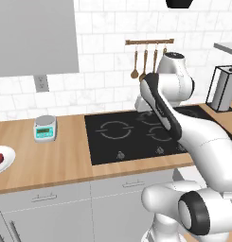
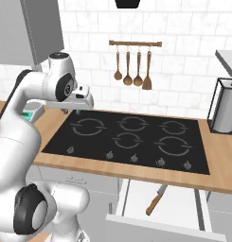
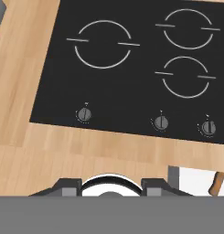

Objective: Pick up the knife from the drawer and place it on the cutting board. Then place the meat from the plate to the cutting board.

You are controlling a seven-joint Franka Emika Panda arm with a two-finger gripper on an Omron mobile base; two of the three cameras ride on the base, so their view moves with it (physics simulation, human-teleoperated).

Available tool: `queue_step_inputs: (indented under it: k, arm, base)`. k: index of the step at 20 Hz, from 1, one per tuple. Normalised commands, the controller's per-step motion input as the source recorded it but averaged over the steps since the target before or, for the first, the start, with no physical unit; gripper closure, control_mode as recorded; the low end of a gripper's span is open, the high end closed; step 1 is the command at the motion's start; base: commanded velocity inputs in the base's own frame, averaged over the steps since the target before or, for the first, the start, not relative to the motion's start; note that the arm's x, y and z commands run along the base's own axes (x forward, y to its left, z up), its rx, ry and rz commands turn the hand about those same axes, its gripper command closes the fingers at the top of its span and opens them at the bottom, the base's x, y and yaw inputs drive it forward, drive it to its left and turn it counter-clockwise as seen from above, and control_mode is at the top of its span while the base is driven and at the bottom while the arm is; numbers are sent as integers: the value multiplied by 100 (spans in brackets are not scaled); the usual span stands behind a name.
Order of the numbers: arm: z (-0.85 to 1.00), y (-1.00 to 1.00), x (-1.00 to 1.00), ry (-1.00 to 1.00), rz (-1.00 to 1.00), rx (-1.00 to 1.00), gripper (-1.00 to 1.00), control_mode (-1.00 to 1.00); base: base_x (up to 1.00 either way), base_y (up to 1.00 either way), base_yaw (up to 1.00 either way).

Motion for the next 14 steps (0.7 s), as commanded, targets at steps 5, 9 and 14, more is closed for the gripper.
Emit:
queue_step_inputs:
  k: [5,9,14]
  arm:
    - [-1,0,-51,-6,0,0,-100,-100]
    - [-34,-78,-74,-4,-2,14,-100,-100]
    - [-41,-100,-40,3,1,23,-100,-100]
  base:
    - [0,0,0]
    - [0,0,0]
    - [0,0,0]
